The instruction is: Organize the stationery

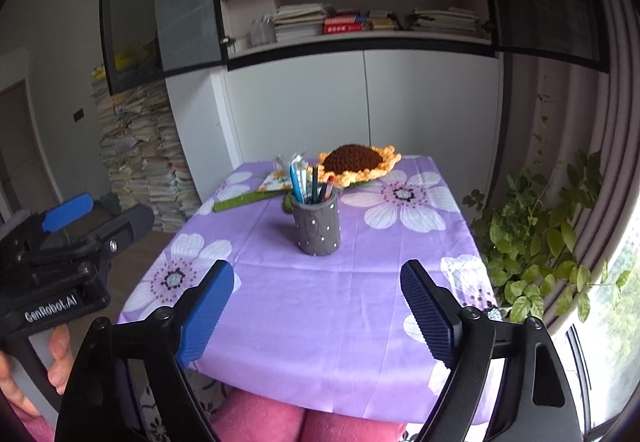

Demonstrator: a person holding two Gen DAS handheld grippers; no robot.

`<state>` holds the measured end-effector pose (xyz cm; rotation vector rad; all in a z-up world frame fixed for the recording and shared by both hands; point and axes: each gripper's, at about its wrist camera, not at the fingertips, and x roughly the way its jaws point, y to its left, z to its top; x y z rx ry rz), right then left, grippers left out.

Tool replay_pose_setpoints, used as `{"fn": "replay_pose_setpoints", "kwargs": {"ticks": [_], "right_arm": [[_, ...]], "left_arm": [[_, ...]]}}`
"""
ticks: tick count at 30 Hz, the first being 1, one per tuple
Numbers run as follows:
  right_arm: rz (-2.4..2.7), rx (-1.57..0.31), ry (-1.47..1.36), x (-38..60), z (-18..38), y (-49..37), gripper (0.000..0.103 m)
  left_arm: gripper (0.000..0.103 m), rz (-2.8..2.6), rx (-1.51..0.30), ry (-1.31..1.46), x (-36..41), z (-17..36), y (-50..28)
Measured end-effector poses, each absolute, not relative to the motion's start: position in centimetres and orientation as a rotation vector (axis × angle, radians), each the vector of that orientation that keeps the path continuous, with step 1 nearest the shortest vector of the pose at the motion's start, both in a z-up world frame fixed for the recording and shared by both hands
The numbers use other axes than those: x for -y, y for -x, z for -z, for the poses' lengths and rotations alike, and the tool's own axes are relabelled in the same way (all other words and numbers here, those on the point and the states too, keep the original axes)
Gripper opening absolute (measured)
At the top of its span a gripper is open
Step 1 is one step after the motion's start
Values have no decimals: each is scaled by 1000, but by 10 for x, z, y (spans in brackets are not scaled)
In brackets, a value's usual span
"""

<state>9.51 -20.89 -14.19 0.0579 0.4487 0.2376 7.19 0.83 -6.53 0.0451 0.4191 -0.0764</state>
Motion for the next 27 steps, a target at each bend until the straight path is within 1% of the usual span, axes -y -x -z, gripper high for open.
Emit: {"fn": "replay_pose_setpoints", "kwargs": {"ticks": [4,11,16,20,27], "right_arm": [[-223,-424,-89,212,129,-83,90],[-254,-362,-116,212,106,-54,90],[-250,-344,-92,211,105,-38,91],[-252,-344,-82,212,107,-29,91],[-177,-287,-38,215,100,-14,91]], "left_arm": [[102,78,-403,-29,-9,59,-57],[102,59,-331,-30,-8,42,-28],[102,43,-291,-30,-8,35,-13],[102,47,-280,-33,-5,33,-6],[102,2,-277,-48,-10,34,-2]]}}
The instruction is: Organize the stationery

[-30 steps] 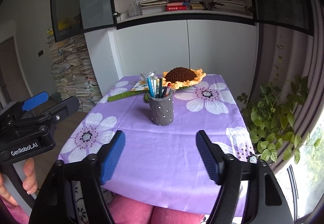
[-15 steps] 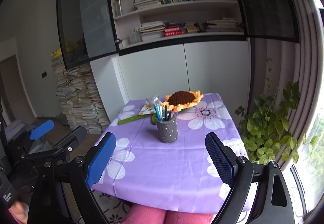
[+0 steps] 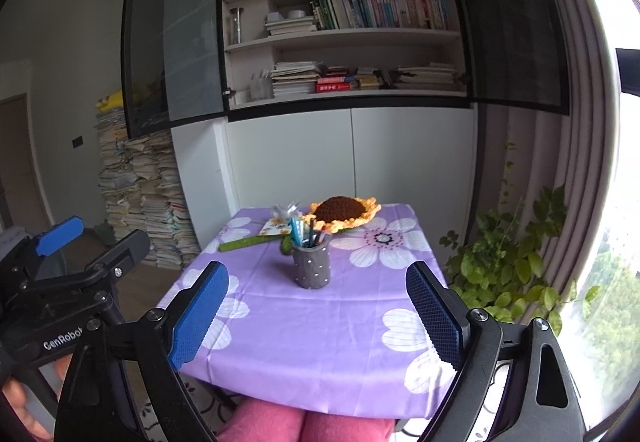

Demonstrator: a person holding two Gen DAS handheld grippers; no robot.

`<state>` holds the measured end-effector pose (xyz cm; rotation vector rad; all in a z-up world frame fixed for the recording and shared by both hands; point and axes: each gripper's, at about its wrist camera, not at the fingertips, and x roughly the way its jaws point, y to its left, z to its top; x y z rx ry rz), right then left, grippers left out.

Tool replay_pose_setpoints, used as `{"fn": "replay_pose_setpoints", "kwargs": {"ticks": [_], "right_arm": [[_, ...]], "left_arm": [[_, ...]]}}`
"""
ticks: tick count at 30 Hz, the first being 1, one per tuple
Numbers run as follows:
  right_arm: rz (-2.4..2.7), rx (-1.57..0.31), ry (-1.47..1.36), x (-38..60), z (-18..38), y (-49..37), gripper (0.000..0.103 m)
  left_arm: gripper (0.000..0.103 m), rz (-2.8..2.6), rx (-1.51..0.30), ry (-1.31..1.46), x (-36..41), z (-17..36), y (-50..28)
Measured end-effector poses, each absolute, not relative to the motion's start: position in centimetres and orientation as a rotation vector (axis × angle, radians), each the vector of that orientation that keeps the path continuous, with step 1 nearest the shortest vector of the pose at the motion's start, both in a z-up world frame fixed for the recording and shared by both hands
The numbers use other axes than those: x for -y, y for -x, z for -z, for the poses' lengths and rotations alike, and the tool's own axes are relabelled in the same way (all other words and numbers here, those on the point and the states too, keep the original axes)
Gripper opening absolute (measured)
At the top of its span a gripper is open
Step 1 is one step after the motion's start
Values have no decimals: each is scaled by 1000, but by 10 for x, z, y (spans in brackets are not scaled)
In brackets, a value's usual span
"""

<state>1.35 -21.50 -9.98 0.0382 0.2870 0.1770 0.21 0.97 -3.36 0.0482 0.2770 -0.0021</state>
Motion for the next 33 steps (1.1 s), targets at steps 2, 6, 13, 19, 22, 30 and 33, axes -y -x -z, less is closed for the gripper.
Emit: {"fn": "replay_pose_setpoints", "kwargs": {"ticks": [2,6,13,19,22,30,33], "right_arm": [[-162,-291,-31,215,101,-13,91],[-133,-297,-42,219,102,-16,91],[-142,-295,-83,222,99,-18,91],[-154,-275,-58,218,94,-15,91],[-152,-275,-54,218,94,-13,91],[-154,-275,-47,217,93,-13,91],[-162,-274,-37,211,92,-13,91]], "left_arm": [[102,-1,-279,-35,-14,33,-2],[102,0,-276,-37,-13,31,1],[102,19,-258,-44,-9,26,9],[102,31,-238,-52,-3,23,12],[102,31,-240,-49,-3,23,11],[102,21,-241,-48,-6,22,12],[102,15,-236,-41,-9,21,13]]}}
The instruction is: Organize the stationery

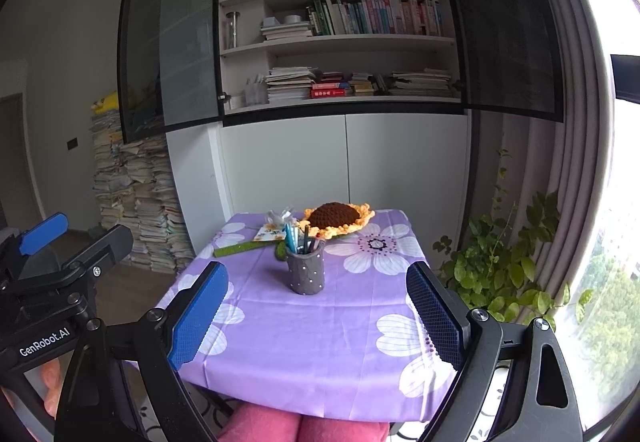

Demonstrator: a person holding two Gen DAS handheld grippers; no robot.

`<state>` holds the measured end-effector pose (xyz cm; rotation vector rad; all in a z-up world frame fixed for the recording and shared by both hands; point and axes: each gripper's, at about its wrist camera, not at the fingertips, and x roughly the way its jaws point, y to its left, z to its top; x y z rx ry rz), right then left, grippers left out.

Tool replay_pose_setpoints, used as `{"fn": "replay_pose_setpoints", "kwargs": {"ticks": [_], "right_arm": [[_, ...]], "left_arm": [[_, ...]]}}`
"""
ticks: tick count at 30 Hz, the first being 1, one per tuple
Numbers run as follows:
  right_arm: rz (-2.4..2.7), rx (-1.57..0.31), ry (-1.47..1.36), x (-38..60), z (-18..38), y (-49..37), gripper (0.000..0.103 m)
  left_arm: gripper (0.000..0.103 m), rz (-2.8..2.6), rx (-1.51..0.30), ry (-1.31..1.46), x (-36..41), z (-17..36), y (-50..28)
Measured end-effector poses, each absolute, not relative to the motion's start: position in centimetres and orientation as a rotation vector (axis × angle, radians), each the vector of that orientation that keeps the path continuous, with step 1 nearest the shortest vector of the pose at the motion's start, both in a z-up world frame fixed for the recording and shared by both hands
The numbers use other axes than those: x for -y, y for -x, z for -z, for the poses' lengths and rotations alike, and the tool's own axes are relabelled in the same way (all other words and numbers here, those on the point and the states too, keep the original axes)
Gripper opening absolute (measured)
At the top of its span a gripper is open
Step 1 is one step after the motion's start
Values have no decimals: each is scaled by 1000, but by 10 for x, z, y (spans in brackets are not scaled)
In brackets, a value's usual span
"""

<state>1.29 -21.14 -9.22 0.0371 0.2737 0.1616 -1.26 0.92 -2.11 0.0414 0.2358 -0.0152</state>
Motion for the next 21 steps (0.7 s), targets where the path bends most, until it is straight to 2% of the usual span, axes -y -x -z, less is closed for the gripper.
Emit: {"fn": "replay_pose_setpoints", "kwargs": {"ticks": [21], "right_arm": [[-178,-281,-41,209,95,-14,91]], "left_arm": [[102,11,-239,-44,-9,22,12]]}}
